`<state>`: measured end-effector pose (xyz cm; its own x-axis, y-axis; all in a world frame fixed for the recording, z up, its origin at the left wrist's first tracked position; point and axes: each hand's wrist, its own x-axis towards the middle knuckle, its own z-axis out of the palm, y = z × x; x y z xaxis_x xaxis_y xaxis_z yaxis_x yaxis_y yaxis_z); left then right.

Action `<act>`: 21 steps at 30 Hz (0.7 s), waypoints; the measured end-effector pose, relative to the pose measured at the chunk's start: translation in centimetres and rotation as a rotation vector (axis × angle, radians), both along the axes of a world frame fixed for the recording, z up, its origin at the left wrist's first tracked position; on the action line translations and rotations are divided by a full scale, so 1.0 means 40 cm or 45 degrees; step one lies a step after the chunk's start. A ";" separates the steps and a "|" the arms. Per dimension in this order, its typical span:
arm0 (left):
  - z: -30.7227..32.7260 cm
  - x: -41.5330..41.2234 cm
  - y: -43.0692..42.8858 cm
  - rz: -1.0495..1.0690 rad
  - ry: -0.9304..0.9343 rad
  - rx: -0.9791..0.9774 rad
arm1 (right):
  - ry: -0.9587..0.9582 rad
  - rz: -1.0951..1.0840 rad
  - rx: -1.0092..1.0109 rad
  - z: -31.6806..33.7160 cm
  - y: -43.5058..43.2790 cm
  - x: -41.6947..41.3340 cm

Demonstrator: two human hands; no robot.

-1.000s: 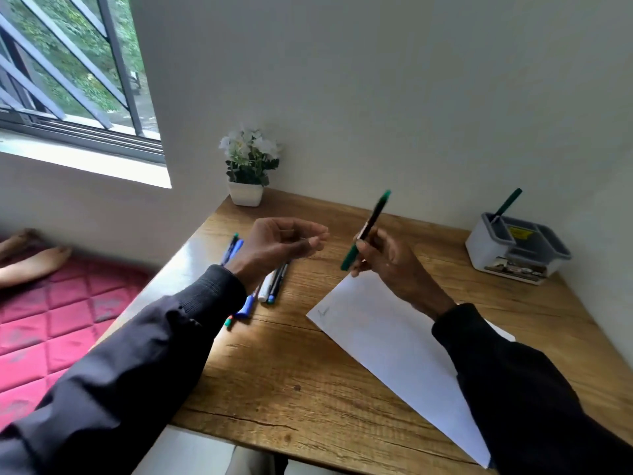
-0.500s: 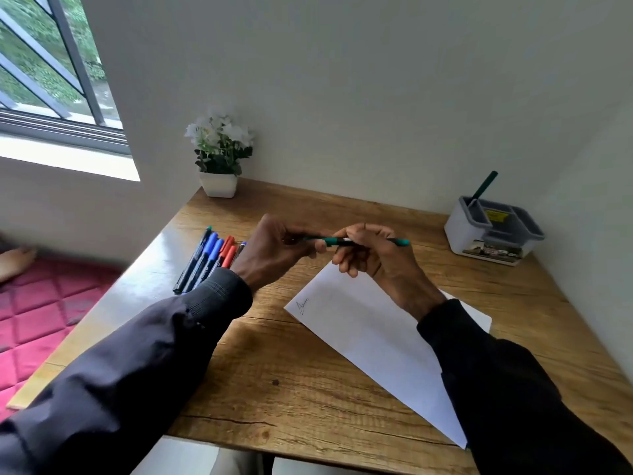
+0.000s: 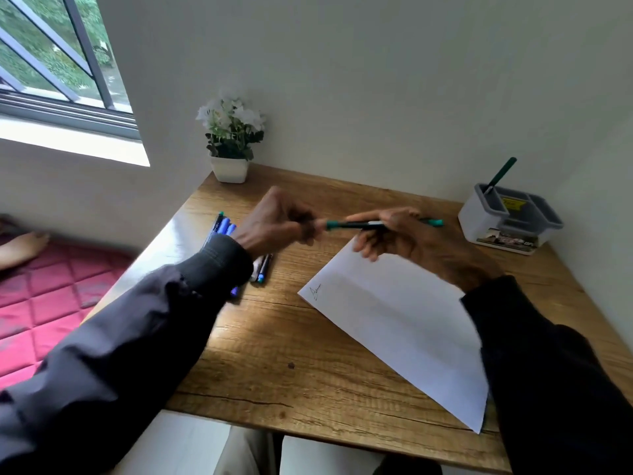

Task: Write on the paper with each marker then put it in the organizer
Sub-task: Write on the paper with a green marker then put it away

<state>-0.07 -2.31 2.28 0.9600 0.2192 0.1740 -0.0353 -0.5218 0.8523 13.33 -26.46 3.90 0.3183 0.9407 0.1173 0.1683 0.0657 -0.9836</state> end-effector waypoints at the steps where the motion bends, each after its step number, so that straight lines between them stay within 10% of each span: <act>1: 0.000 -0.015 0.033 0.048 0.037 -0.026 | 0.039 -0.050 0.016 0.011 -0.037 0.009; 21: -0.070 0.020 0.014 -0.320 0.158 0.110 | -0.005 -0.470 -0.003 -0.170 0.047 -0.141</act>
<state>0.73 -1.75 -0.51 0.9975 -0.0388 0.0599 -0.0713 -0.5809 0.8109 7.68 -24.59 -2.91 0.6358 0.7629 0.1169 0.1839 -0.0026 -0.9829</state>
